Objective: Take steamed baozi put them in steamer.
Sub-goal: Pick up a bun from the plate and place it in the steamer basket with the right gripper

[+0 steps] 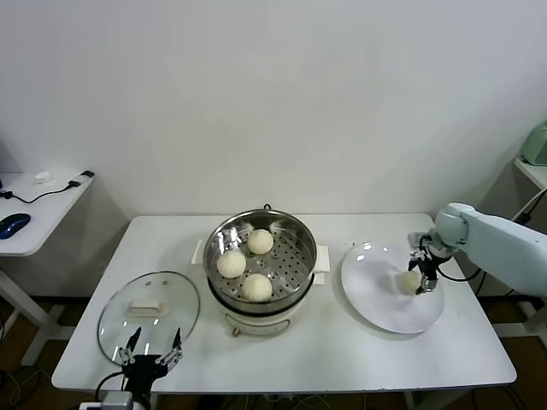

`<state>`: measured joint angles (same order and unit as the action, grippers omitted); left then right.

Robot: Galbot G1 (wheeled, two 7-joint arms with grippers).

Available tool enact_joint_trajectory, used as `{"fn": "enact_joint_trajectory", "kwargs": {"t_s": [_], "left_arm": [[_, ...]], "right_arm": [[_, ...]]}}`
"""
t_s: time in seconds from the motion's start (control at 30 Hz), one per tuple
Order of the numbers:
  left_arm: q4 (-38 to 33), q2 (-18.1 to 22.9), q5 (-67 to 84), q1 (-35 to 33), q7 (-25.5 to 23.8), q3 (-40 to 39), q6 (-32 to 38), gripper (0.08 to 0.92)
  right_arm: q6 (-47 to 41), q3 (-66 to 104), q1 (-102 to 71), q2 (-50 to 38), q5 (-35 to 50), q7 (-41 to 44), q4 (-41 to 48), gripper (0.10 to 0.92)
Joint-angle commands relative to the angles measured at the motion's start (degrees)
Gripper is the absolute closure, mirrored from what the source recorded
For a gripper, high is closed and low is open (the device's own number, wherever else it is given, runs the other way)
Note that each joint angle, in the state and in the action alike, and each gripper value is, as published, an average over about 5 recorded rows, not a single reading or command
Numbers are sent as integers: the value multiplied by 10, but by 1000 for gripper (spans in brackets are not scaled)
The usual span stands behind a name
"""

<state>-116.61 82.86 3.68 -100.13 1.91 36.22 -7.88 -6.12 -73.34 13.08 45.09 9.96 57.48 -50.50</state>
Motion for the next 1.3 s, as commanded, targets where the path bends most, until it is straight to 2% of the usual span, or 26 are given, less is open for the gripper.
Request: {"fn": "enact_joint_trajectory", "kwargs": {"t_s": [0.03, 0.2, 0.4, 0.6, 0.77, 1.0, 1.3], "left_arm": [[-1, 1, 0, 0, 0, 0, -1, 177], [-5, 0, 0, -1, 0, 0, -1, 177], [-13, -1, 1, -2, -1, -2, -3, 177], [-22, -3, 3, 0, -2, -4, -7, 177], [-24, -2, -1, 5, -2, -10, -8, 177], [-30, -5, -2, 8, -3, -19, -11, 177], [-29, -5, -2, 7, -3, -20, -10, 177]], "right_arm": [[-6, -4, 11, 1, 0, 0, -14, 357], [-21, -78, 97, -8, 60, -1, -67, 386], [-35, -266, 322, 9, 213, 4, -172, 397], [-67, -356, 516, 71, 383, -4, -275, 395], [-108, -336, 569, 143, 491, -46, -337, 397], [-159, -293, 531, 246, 543, -108, -369, 397], [-193, -297, 403, 294, 497, -169, -321, 397]]}}
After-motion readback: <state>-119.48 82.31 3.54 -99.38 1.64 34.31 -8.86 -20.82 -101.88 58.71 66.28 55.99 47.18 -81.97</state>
